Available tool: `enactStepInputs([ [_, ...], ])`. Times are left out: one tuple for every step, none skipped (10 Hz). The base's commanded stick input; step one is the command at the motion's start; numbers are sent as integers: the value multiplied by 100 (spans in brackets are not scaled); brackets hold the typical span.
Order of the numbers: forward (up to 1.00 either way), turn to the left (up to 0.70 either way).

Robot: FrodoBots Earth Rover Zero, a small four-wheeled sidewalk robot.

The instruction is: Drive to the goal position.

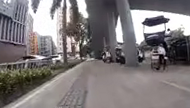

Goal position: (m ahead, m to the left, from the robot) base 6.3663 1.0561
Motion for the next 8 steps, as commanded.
enactStepInputs([
  [70, 0],
  [70, 0],
  [70, 0],
  [70, 0],
  [70, 0],
  [70, 0],
  [70, 0],
  [70, 0],
])
